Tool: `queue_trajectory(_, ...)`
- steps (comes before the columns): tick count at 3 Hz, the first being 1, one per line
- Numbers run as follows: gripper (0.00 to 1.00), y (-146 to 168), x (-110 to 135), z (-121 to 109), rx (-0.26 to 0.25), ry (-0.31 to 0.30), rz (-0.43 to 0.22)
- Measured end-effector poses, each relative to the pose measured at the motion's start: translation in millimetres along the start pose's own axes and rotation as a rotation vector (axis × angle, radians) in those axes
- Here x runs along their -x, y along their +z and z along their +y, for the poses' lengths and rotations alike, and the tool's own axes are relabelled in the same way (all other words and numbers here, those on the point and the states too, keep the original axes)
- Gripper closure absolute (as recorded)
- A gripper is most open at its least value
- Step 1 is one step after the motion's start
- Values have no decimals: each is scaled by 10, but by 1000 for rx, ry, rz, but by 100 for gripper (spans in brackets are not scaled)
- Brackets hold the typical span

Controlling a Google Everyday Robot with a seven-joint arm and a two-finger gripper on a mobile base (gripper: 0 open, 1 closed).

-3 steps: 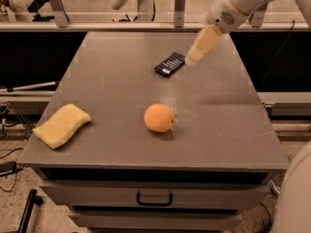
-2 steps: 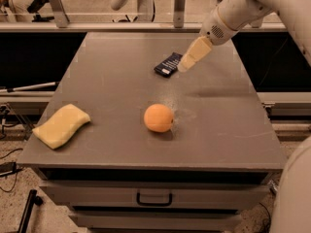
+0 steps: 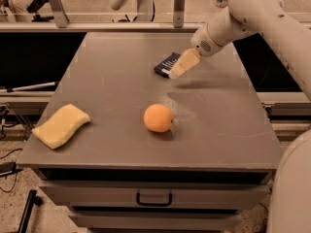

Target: Pick rxbar blueberry

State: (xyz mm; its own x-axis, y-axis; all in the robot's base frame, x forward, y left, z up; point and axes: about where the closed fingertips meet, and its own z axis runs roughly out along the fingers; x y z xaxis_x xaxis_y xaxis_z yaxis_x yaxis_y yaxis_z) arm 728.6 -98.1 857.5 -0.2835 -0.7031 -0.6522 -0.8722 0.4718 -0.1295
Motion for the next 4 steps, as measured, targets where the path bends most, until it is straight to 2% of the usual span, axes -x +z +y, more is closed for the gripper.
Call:
queue_trajectory(1, 0, 121, 10, 13, 30, 58, -1)
queue_trajectory(2, 0, 201, -50, 16, 51, 151, -9)
queue_trajectory(3, 0, 291, 7, 31, 30, 147, -84)
queue_trajectory(4, 0, 298, 9, 31, 28, 145, -87)
